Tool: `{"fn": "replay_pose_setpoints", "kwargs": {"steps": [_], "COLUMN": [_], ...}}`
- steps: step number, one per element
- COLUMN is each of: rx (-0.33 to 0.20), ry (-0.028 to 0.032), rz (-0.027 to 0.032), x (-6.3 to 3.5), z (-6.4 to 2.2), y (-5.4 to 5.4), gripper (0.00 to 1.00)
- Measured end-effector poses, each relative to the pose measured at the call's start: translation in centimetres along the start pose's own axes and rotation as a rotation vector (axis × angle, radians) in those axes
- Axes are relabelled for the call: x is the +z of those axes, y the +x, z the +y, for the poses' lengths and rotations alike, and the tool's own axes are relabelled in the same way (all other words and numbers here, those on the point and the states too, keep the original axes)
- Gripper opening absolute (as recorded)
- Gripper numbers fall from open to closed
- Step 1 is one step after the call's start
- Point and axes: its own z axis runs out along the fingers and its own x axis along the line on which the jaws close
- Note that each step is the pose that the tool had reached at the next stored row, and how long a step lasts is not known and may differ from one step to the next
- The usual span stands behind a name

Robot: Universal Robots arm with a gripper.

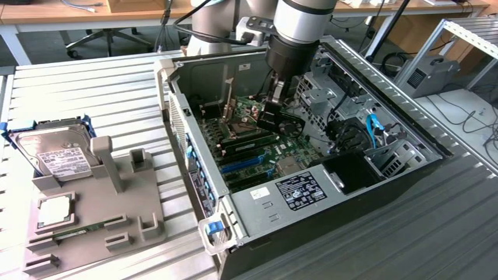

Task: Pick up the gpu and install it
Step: 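Insert the gpu into the slot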

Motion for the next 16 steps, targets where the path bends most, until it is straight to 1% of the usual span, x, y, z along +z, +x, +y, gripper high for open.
{"fn": "replay_pose_setpoints", "kwargs": {"steps": [16], "rx": [-0.038], "ry": [-0.001], "rz": [0.0007], "x": [0.0], "z": [-0.01], "y": [-0.01], "gripper": [0.26]}}
